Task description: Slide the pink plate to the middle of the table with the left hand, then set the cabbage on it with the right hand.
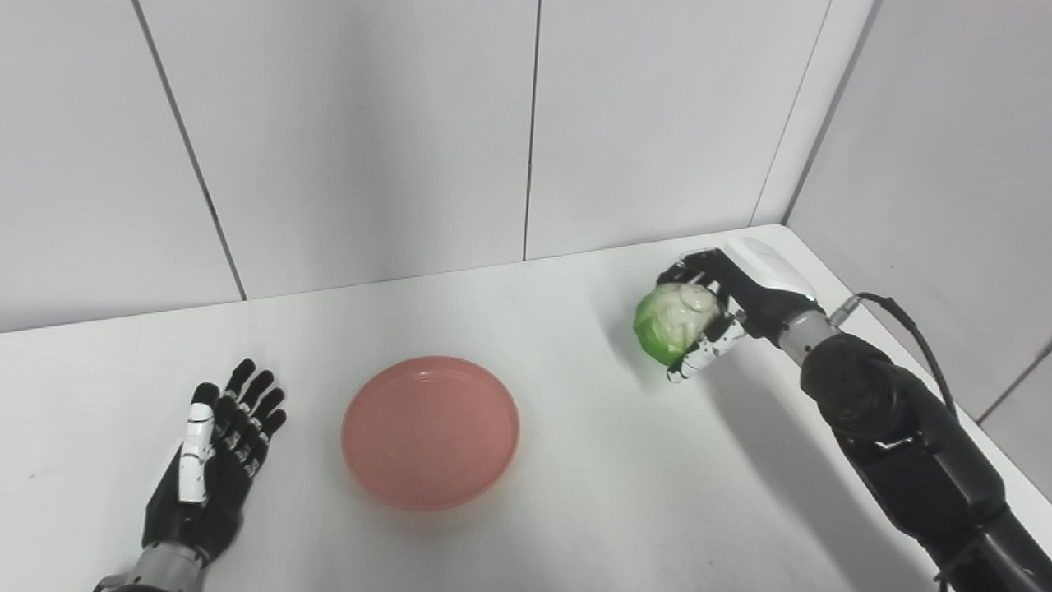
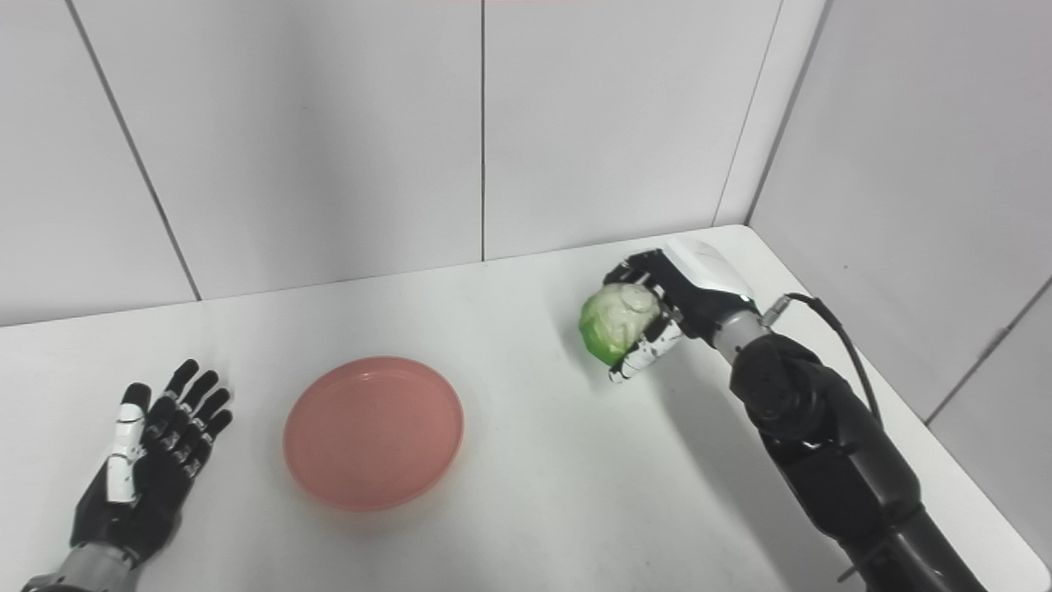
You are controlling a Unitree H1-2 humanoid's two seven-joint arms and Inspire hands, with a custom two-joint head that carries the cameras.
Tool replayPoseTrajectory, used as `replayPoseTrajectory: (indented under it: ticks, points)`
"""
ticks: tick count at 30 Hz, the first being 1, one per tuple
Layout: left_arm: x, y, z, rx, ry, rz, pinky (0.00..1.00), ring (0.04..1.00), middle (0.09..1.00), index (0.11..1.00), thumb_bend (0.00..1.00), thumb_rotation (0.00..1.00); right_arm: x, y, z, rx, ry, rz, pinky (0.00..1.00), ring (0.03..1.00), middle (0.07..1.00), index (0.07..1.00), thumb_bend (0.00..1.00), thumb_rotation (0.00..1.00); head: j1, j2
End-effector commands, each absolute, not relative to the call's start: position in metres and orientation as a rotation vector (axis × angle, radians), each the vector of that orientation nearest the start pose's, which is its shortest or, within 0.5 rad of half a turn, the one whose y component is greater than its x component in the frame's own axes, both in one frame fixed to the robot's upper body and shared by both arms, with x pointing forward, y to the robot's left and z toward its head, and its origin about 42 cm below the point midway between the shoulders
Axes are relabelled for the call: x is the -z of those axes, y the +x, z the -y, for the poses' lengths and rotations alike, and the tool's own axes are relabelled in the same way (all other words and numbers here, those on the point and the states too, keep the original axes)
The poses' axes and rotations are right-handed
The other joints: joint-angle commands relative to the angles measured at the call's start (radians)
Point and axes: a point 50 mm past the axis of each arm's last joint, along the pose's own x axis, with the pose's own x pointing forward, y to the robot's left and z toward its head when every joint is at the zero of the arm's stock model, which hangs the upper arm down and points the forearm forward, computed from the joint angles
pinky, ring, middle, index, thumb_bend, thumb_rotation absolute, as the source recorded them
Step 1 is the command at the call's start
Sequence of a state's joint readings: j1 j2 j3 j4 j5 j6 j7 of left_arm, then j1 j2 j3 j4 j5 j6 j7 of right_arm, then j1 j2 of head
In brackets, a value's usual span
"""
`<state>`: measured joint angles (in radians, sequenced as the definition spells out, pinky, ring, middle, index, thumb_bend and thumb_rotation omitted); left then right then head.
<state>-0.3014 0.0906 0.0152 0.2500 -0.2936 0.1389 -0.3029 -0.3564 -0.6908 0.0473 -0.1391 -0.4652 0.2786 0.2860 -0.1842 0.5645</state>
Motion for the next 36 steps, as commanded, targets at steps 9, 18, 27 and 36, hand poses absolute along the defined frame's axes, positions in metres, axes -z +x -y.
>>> replayPoseTrajectory:
  ticks: [9, 18, 27, 36]
  points:
    - [-0.098, 0.37, -0.178, 0.333, -0.195, -0.161, 0.99, 0.98, 0.98, 0.982, 0.6, 1.0, -0.331, 0.401, 0.303, -0.179, -1.13, 0.287, 0.32, 0.38, 0.433, 0.531, 0.52, 0.0, 0.09, -0.009]
    - [-0.094, 0.375, -0.156, 0.323, -0.178, -0.181, 1.0, 0.987, 0.986, 0.994, 0.63, 1.0, -0.323, 0.419, 0.251, -0.357, -1.09, 0.34, 0.35, 0.4, 0.433, 0.536, 0.52, 0.0, 0.194, -0.019]
    - [-0.095, 0.378, -0.144, 0.334, -0.165, -0.19, 1.0, 0.992, 0.99, 0.998, 0.62, 1.0, -0.314, 0.427, 0.205, -0.465, -1.045, 0.363, 0.36, 0.408, 0.442, 0.535, 0.52, 0.0, 0.237, -0.022]
    - [-0.096, 0.38, -0.139, 0.324, -0.17, -0.184, 0.99, 0.98, 0.984, 0.992, 0.59, 1.0, -0.3, 0.439, 0.177, -0.512, -1.028, 0.354, 0.36, 0.413, 0.439, 0.535, 0.52, 0.0, 0.246, -0.013]
